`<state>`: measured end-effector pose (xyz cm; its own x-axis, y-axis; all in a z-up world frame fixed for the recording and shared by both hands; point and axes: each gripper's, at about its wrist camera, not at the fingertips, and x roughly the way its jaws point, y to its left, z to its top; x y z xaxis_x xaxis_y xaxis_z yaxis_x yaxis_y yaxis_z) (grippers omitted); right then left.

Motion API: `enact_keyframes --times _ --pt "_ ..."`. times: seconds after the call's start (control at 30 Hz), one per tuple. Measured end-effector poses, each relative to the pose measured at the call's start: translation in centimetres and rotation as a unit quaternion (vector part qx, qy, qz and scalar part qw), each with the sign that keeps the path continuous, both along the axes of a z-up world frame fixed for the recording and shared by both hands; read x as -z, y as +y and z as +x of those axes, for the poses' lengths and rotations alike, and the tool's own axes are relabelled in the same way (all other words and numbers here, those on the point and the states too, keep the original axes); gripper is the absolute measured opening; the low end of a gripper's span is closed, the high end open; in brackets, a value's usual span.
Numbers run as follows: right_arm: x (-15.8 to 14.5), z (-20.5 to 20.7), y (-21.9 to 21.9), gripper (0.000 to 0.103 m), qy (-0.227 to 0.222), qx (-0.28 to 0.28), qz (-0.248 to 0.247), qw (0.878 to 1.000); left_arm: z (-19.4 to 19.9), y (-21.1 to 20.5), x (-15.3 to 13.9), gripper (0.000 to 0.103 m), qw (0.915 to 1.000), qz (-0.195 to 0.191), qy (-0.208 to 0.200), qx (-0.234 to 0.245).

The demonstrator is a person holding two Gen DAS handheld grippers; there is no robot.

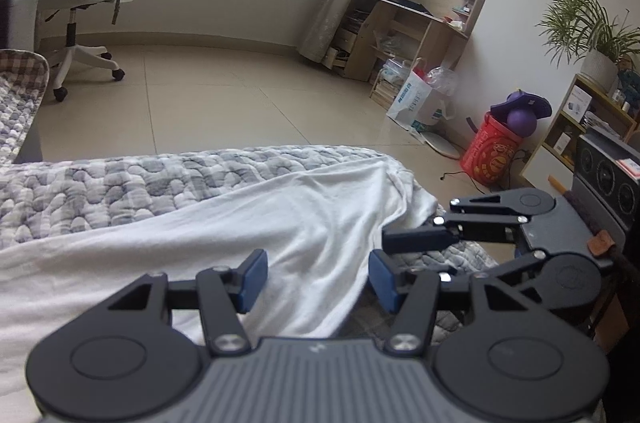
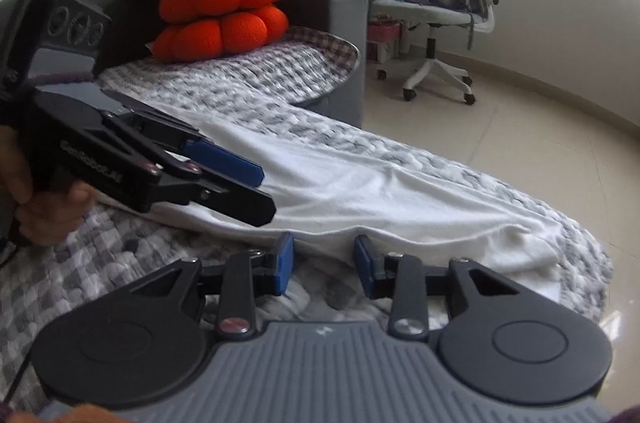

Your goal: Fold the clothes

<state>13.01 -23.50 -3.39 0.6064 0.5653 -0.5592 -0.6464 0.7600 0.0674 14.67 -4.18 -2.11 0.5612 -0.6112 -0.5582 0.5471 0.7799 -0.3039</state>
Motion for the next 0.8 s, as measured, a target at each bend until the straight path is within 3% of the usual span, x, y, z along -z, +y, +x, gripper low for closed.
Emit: enact_keyframes --times 0.17,0.33,0.43,0.5,0.57,0.7,0.73,0.8 --pt "0.2 -0.9 -0.1 0.039 0.008 -0.036 0.008 0.999 0.3 0.2 0.2 0.057 0.9999 -0.003 0.009 -0.005" --pt "0.1 -0.9 -0.5 0.037 0.018 -0.028 0.015 0.999 -0.2 0.3 0.1 0.057 0.9999 0.011 -0.003 -0.012" --pt "0.1 -1.2 -2.1 0.037 0.024 -0.008 0.033 0.999 -0.6 0.9 -0.1 0.057 0.9996 0.016 -0.008 -0.02" --pt "0.0 -1.0 -4.1 0.041 0.03 0.039 0.064 0.997 -0.8 1.4 -0.3 0.057 0.9994 0.017 -0.009 -0.029" --pt "-0.4 -0.1 -6.9 0.045 0.05 0.107 0.119 0.986 -1.0 2.2 -0.5 0.057 0.9991 0.014 -0.004 -0.04" --pt "-1.2 2.8 -11.4 0.047 0.112 0.225 0.226 0.941 -2.0 3.8 -0.6 0.058 0.9978 0.01 0.001 -0.066" --pt "-1.5 3.5 -11.5 0.047 0.119 0.24 0.229 0.936 -2.2 4.2 -0.4 0.058 0.9974 0.007 0.005 -0.072" --pt "-1.9 4.9 -10.4 0.047 0.129 0.267 0.186 0.937 -2.4 4.8 0.2 0.058 0.9966 -0.003 0.021 -0.08"
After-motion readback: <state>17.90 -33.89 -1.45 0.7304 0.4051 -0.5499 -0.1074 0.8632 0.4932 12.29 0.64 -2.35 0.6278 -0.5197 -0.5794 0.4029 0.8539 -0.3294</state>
